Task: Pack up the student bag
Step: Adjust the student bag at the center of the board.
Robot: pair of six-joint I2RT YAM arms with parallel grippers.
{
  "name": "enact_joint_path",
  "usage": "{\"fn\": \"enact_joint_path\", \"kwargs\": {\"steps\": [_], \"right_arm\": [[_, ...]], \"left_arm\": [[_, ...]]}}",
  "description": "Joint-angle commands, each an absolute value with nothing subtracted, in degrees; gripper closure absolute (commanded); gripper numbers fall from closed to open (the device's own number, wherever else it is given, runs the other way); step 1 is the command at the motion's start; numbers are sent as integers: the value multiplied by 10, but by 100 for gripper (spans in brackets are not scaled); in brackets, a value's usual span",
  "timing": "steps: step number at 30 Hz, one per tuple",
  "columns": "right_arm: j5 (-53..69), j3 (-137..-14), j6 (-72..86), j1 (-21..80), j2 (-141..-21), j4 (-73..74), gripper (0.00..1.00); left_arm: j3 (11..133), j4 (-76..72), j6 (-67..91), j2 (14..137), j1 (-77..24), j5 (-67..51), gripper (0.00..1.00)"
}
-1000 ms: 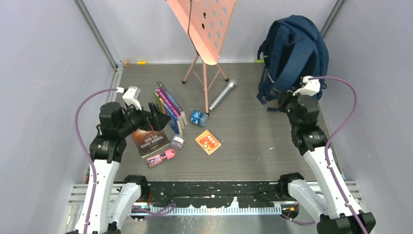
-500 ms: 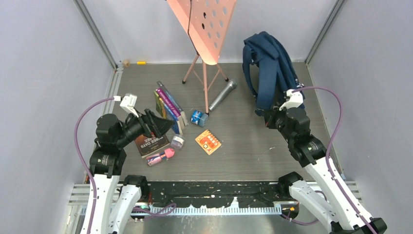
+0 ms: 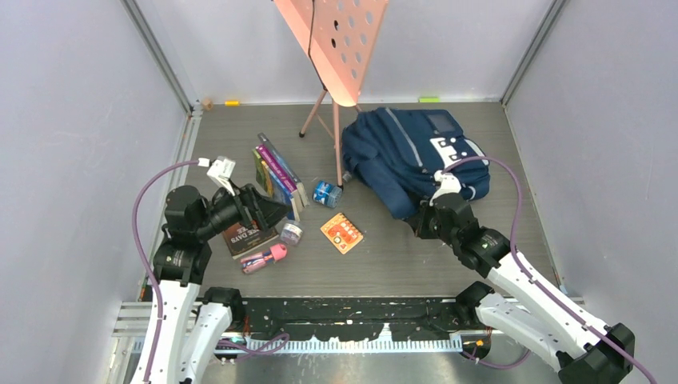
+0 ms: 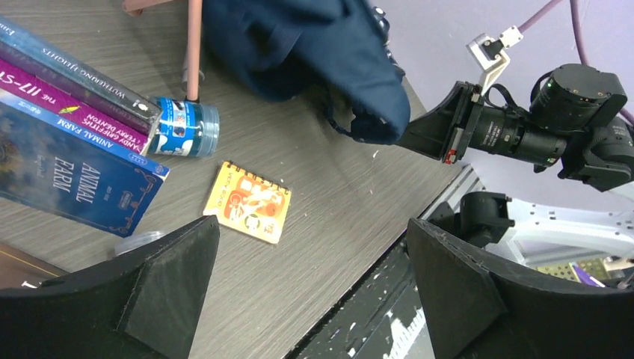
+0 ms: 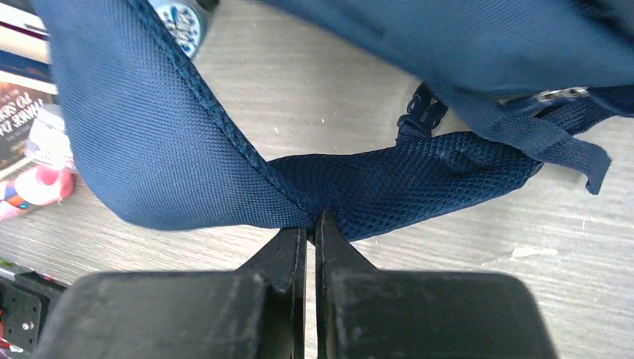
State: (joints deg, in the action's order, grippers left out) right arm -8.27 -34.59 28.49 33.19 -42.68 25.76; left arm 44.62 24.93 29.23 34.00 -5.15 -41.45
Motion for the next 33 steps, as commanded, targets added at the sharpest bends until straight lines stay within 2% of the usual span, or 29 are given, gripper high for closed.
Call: {"fn": "enact_joint_path", "kwargs": {"steps": [1,10,11,12,13,14,15,17,21,26,30,33], "right_arm": [[-106,-351,354,341,-410,260,99],[-215,-346,386,341,-393,331,100],[-217,-349,385,341,-393,336,96],[-219,-355,383,341,-393,344,91],[-216,-359,377,341,-394,348,73],[-213,-368,375,341,-396,356,62],[-212,-373,370,341,-398,362,44],[-219,-404,366,341,-405,392,29],[-243,-448,357,340,-419,434,22],[-258,-458,338,339,-452,440,14],[-248,-452,330,318,-498,437,14],[-196,-435,333,259,-509,412,17]], "left_arm": [[456,219,244,352,-53,-443,0],[469,249,164,384,-53,-456,0],[475,266,146,385,-53,-448,0],[480,281,128,385,-53,-433,0],[482,291,119,384,-53,-413,0],[481,296,113,381,-53,-390,0],[475,295,111,377,-53,-365,0],[462,294,107,369,-53,-315,0],[465,322,91,361,-53,-255,0],[461,335,91,355,-53,-248,0],[466,334,96,354,-53,-235,0],[474,322,109,357,-53,-225,0]]}}
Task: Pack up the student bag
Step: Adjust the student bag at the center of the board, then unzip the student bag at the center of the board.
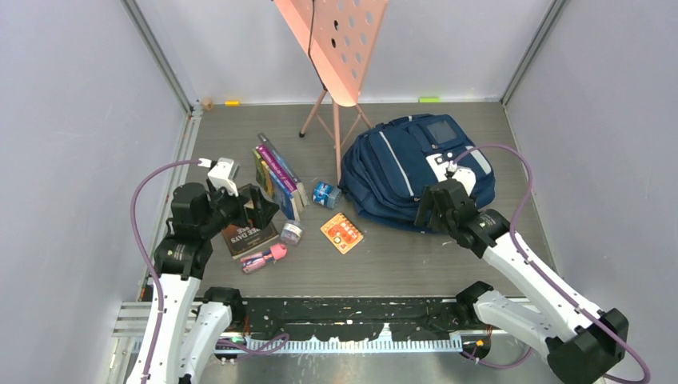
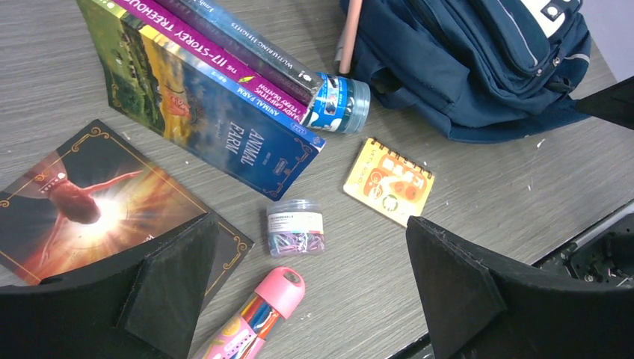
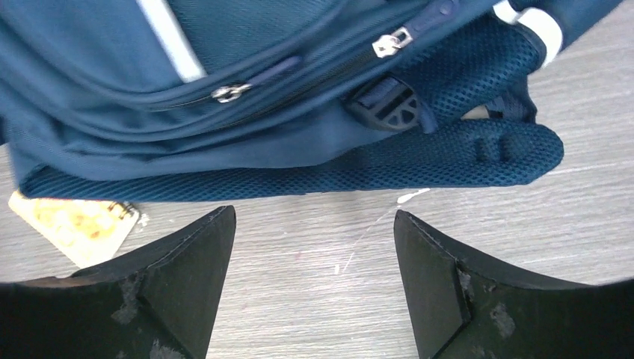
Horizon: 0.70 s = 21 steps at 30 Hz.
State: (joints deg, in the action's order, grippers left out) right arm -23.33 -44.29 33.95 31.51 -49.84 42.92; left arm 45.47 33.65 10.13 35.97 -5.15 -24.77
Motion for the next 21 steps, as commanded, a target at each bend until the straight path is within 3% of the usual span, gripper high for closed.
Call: {"fn": "enact_joint_path", "kwargs": {"steps": [1,5,15,21], "right_arm": [[-169,-431,340,244,-509,405,17],[-115,-385,379,181,-491,340,14],[-154,-286,478,178,-496,162,13],[-156,-263,536,178,-525,83,17]], "left_arm": [[476,317,112,357,-53,-225,0],[473,308,114,365,-53,-223,0],[461,302,110,377,-53,-310,0],[457,302,107,378,-53,-322,0]]}}
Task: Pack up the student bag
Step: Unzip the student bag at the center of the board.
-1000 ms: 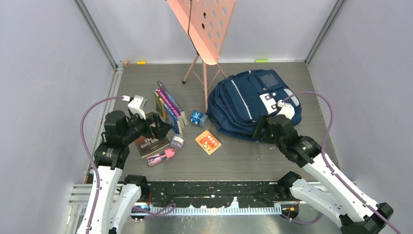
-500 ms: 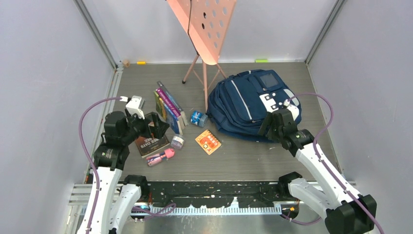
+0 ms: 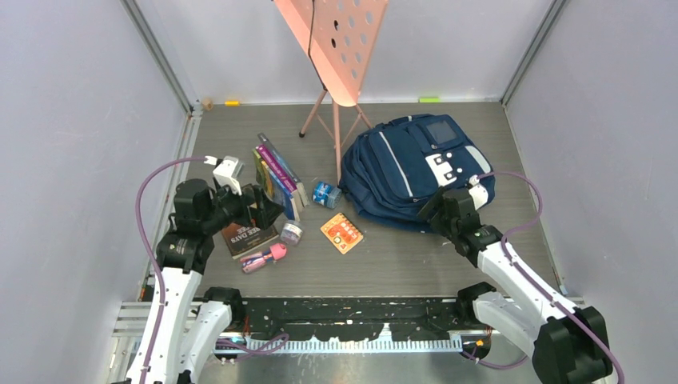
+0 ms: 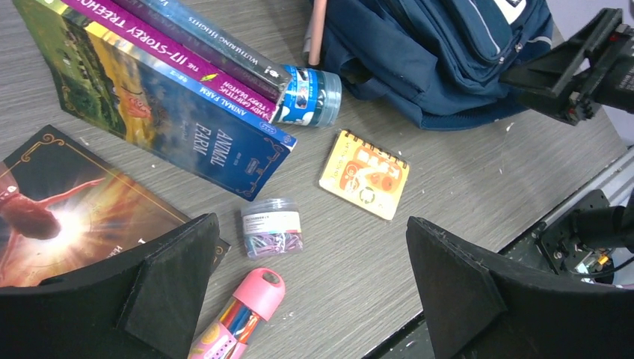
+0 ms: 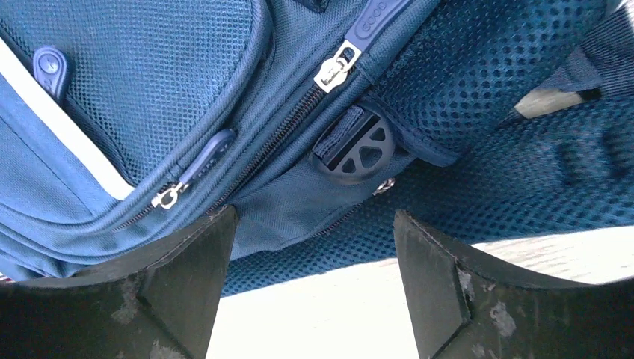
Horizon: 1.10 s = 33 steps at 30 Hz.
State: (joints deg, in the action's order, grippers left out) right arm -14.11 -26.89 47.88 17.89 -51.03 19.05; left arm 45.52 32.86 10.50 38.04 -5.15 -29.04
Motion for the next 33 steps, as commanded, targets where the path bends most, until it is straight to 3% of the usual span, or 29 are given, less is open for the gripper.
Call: {"fn": "enact_joint_path", "kwargs": {"steps": [1,5,6,8,12,20,28,33], "right_arm": [[-162,-257,541,178,-528,71,18],[-191,-253,530,178,-532,46,42],[-203,-254,520,178,-530,45,56],[-226,-262,502,178,-519,45,73],[-261,-291,458,178,-496,62,96],[-284,-342,370,178,-448,107,100],[-317,-365,311,178,-385,143,100],[-295,-369,309,178,-361,156,100]], "left_arm": [[456,302,105,378,-53,-328,0],[450,295,102,373,-69,-345,1],[449,292,102,370,-77,-344,1],[447,285,103,363,-96,-339,2],[450,280,104,362,-148,-315,2],[489,255,94,439,-318,-200,6],[607,201,-53,674,-578,37,3],[704,124,-113,810,-602,47,0]]}}
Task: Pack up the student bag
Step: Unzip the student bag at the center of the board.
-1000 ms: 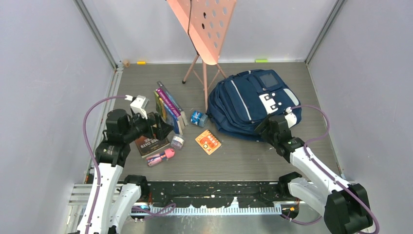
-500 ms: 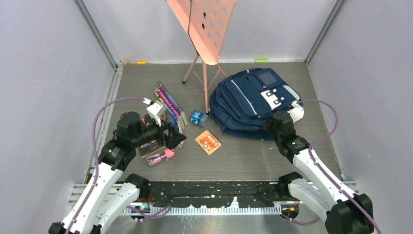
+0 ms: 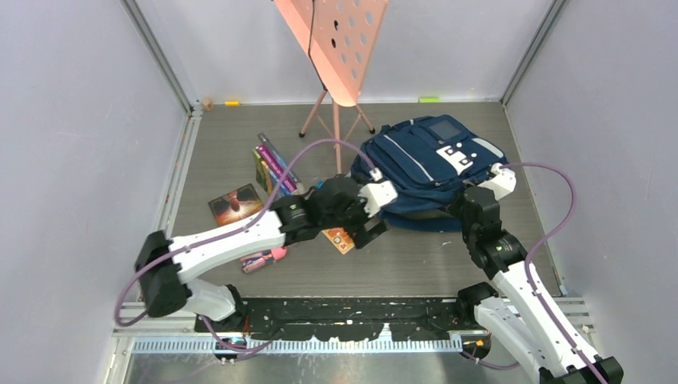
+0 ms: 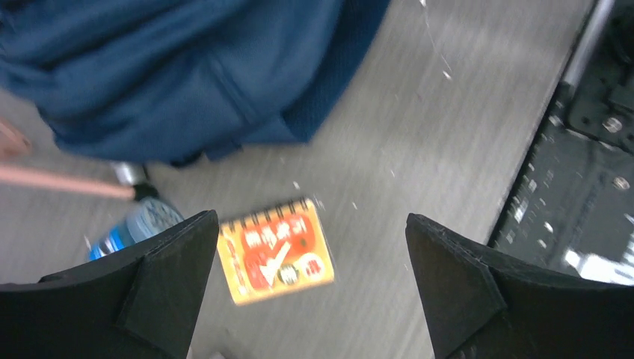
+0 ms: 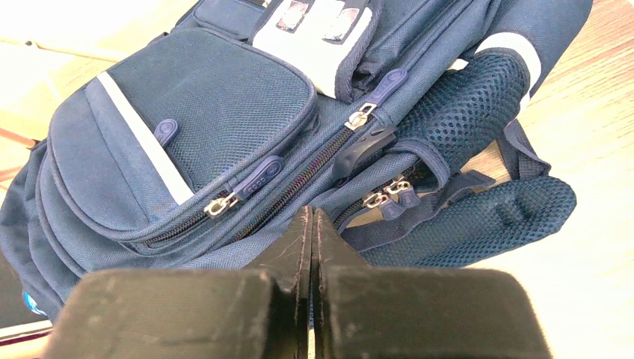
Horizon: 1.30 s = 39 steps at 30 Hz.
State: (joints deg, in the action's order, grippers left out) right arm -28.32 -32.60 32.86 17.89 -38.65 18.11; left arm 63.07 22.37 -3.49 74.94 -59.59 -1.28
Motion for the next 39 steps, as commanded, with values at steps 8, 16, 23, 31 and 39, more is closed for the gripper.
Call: {"fn": "enact_joint_path", "kwargs": {"steps": [8,16,23,31,39], "right_arm": [[-250,-395,302,178,-357,190,100],[-244,-417,291,178,-360,199,100],[-234,-434,283,178,-370,205,100],[-226,-447,292,177,-371,248,100],[-247,-399,346,178,-355,320,65]], "left_arm": [[785,50,-216,932,-602,39,0],[810,43,-241,1003,-602,28,0],[838,50,-238,1035,-602,67,47],[822,73,-196,1003,-602,86,85],[717,7,-177,985,-602,13,29]]}}
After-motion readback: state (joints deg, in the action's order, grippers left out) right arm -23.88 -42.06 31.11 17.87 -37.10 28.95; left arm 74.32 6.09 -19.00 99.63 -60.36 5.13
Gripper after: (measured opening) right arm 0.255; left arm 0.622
